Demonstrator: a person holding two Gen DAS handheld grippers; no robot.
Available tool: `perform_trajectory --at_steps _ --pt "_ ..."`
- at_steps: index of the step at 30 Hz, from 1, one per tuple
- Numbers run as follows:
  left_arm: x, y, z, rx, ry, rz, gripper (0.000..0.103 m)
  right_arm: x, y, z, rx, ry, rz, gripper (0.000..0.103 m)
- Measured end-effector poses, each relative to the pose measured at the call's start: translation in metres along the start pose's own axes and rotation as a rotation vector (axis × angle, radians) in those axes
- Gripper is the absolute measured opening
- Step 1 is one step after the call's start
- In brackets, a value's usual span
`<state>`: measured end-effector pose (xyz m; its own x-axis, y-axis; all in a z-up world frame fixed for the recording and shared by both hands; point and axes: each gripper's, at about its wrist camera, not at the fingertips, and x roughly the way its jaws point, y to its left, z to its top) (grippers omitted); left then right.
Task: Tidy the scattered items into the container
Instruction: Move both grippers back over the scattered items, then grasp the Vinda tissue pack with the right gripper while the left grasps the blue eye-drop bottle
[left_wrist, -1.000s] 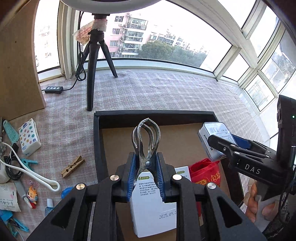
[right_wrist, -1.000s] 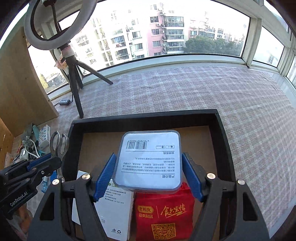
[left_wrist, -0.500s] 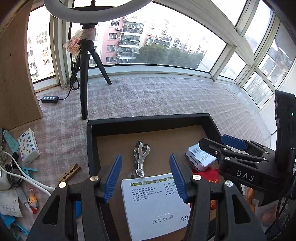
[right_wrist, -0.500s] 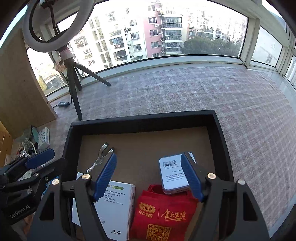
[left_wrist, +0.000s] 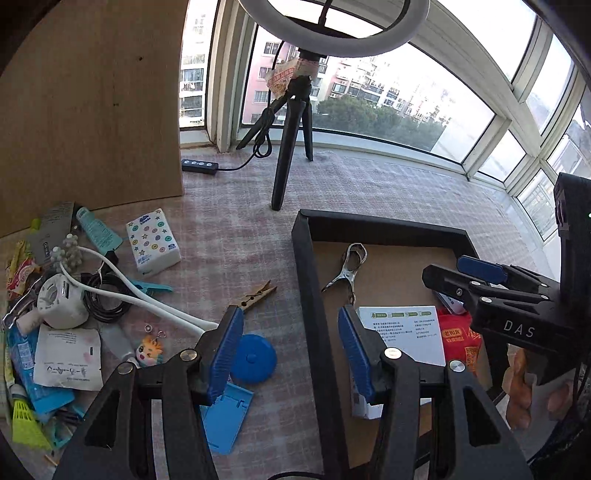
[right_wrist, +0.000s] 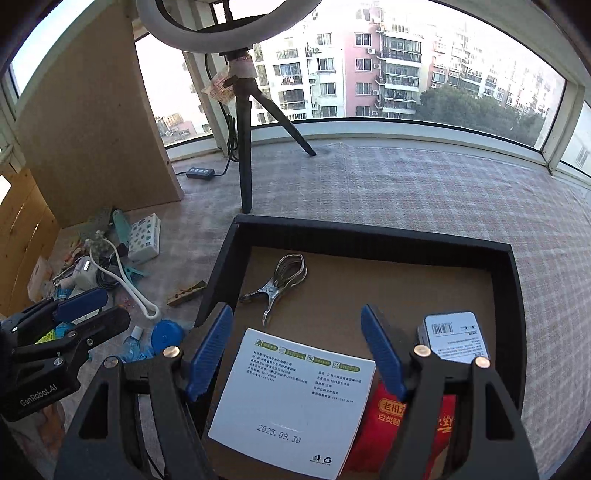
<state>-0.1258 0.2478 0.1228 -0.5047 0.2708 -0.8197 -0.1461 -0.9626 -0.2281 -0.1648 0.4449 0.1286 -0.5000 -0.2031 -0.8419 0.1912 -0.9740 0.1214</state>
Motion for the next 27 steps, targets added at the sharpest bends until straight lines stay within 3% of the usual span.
perform_trajectory --at_steps 11,27 --pt "-0.01 0.085 -0.048 -0.125 0.052 0.071 0.05 0.02 0.075 -0.001 -0.15 0.052 0.107 0.071" --pt "0.031 0.078 -0.08 -0.072 0.157 0.046 0.043 0.087 0.147 0.033 -0.244 0.15 0.143 0.071"
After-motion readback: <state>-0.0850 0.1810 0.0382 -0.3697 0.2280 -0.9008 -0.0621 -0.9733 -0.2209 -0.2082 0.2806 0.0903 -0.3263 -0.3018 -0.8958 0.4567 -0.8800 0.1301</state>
